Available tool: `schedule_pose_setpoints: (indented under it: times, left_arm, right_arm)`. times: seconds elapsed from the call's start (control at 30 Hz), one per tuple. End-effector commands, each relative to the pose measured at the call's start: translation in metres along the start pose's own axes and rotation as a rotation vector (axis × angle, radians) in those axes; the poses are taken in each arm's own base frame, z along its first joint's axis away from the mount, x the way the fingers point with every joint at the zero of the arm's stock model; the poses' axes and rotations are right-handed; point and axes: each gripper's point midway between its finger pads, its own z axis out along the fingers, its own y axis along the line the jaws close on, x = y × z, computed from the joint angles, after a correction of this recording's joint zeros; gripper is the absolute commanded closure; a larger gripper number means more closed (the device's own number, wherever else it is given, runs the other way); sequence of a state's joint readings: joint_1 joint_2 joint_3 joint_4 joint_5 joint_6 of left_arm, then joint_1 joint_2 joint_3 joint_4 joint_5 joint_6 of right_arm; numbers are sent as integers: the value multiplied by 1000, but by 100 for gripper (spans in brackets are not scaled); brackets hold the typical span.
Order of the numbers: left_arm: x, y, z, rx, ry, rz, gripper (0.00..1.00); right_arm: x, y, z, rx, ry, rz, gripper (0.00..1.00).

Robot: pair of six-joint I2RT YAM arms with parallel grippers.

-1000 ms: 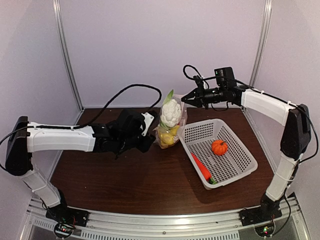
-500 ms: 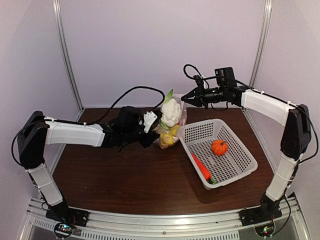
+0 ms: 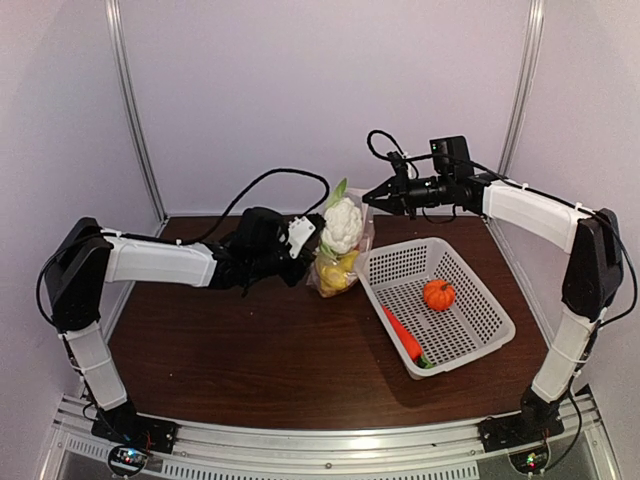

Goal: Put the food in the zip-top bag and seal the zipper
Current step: Adjust the zipper food storage bag at the center of the board.

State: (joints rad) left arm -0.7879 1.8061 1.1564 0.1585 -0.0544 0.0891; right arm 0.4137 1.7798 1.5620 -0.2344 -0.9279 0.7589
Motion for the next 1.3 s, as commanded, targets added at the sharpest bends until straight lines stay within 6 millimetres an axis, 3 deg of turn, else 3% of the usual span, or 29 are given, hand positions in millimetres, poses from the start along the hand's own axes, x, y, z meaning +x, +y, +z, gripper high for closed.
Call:
schedule_pose_setpoints:
  times: [0.0,0.07,0.17,0.23,0.27,0.33,0.43,0.47,0.53,0.6,0.63,0.7,0.77,0.83,0.9,0.97,1.03,1.13,1.2,1.27]
  left_arm:
    - [-24,5,7,-1,-83,19,93]
    - [-25,4,6,3,-81,23,100]
    - [-41,7,-15,15,-81,23,100]
    - [-69,8,-51,41,-56,0,100]
    - [-94,9,-83,50,-59,0,100]
    - [-113,12,-124,36,-58,-19,100]
    - [-98,-6,-132,103,23,-49,100]
    - [-103,-12,-138,106,33,-43,100]
    - [-103,-2,-147,29,17,-38,100]
    - [-118,-9,-156,82,-9,-60,100]
    - [-116,-10,-154,74,-1,-63,100]
    - [-93,11,-140,-15,80,-21,100]
    - [-93,-9,-134,96,106,-37,100]
    - [-80,-9,-121,65,123,-31,100]
    - [-84,-17,-118,95,110,-30,100]
    - [-91,-17,-117,81,52,-61,100]
    - [-81,-16,-105,59,66,-46,100]
    - [-85,-18,-108,69,33,-76,100]
    - [-82,-15,-109,55,17,-81,100]
    - [-79,-17,-112,70,19,-83,100]
  right_arm:
    - [-1,18,-8,-39,-14,-38,100]
    - [-1,17,-8,-39,-13,-37,100]
    - [-4,19,-11,-45,-18,-42,100]
    - [-15,24,-20,-38,-40,-58,100]
    - [-22,23,-27,-10,-62,-70,100]
    - [-35,16,-40,78,-108,-107,100]
    - [-47,7,-49,202,-143,-163,100]
    - [-49,7,-52,214,-152,-167,100]
    - [-50,7,-54,227,-167,-167,100]
    - [-47,8,-51,203,-160,-149,100]
    - [-46,10,-49,182,-156,-144,100]
    - [-45,15,-48,154,-162,-143,100]
    - [-41,28,-47,100,-157,-141,100]
    - [-32,41,-46,77,-148,-160,100]
    - [-18,50,-42,60,-118,-176,100]
    - [-7,44,-37,80,-102,-175,100]
    - [3,29,-28,117,-74,-164,100]
    - [15,10,-17,147,-21,-186,99]
    - [16,13,-19,155,-10,-260,72]
    - [10,24,-30,179,-26,-376,54]
